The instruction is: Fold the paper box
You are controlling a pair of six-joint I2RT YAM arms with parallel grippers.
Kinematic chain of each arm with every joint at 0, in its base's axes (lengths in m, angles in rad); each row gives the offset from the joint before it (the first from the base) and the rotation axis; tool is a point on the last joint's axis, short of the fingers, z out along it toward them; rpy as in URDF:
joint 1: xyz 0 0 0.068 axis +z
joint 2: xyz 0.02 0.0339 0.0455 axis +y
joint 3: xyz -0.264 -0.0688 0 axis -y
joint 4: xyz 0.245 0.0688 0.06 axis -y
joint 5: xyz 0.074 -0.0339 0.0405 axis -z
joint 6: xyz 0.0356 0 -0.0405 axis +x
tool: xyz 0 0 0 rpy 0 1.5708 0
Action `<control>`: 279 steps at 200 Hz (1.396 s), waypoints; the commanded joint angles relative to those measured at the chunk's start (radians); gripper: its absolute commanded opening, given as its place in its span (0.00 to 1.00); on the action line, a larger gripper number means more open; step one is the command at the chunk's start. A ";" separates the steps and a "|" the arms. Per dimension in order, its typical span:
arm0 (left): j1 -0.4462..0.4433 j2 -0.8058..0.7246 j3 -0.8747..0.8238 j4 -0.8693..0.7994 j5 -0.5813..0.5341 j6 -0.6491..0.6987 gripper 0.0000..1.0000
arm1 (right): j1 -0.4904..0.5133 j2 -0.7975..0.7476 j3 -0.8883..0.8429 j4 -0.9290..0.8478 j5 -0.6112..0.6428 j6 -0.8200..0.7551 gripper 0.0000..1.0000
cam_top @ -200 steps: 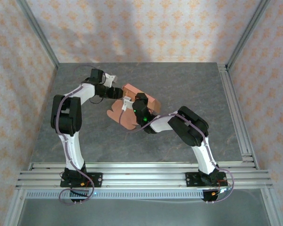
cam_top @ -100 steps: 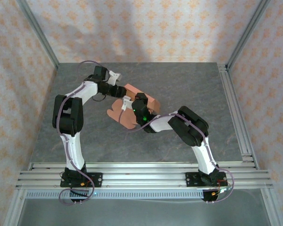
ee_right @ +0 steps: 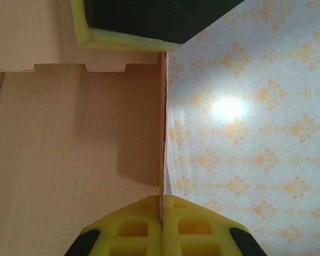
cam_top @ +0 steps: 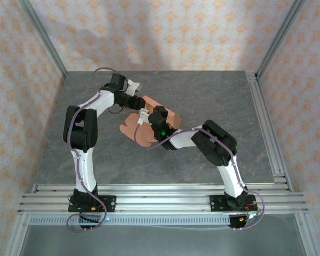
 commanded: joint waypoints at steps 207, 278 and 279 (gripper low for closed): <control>-0.030 -0.037 -0.013 -0.044 -0.091 0.080 0.13 | 0.010 -0.237 0.023 -0.434 -0.185 0.542 0.73; -0.069 -0.100 -0.081 0.055 -0.223 0.074 0.14 | 0.005 -0.459 -0.022 -0.571 -0.404 0.899 0.90; -0.069 -0.102 -0.082 0.058 -0.225 0.074 0.14 | 0.005 -0.460 -0.022 -0.571 -0.407 0.904 0.90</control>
